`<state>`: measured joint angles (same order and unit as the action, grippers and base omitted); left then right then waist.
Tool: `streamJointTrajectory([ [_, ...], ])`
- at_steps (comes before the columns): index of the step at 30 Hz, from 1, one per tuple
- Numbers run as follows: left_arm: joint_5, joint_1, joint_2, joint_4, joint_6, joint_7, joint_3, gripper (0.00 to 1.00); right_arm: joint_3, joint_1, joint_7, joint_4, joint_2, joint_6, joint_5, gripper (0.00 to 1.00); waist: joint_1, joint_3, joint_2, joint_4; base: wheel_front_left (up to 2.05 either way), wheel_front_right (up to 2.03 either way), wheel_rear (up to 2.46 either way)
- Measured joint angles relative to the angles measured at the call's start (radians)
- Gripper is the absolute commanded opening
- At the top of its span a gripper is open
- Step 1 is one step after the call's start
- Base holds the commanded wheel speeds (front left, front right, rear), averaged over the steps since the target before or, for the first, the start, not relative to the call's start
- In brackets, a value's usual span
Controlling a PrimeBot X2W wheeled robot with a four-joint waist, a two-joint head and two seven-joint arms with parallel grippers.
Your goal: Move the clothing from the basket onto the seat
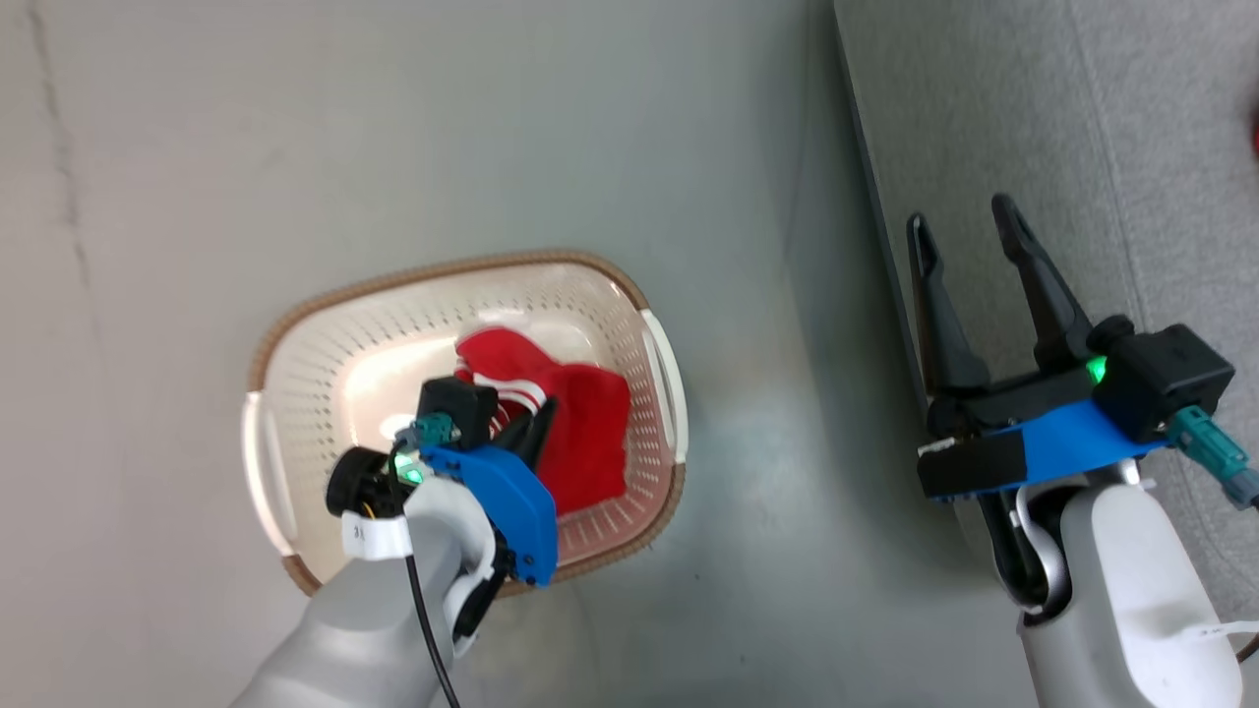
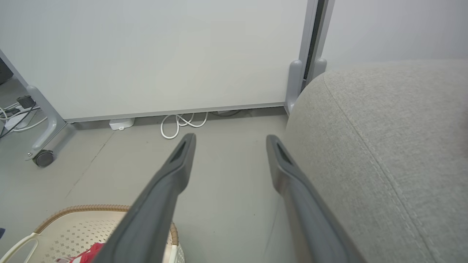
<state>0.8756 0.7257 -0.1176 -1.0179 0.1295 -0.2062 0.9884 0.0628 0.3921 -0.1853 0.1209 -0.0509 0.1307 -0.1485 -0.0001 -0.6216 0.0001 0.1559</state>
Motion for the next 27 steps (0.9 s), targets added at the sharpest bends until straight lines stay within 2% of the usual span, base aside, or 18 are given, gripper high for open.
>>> streamJointTrajectory([
  [17,0.108,-0.092,0.014,0.138,0.0,-0.054,0.147,0.0,-0.038,-0.244,0.085,0.019,-0.013,0.0,-0.004,1.0,-0.0003,0.411,0.0,-0.125,0.0,0.0,0.0],
  [27,0.064,-0.075,0.028,0.238,0.0,-0.055,0.131,0.0,-0.063,-0.329,0.111,0.005,-0.007,0.0,-0.012,1.0,-0.0002,0.582,0.0,-0.195,0.0,0.0,0.0],
])
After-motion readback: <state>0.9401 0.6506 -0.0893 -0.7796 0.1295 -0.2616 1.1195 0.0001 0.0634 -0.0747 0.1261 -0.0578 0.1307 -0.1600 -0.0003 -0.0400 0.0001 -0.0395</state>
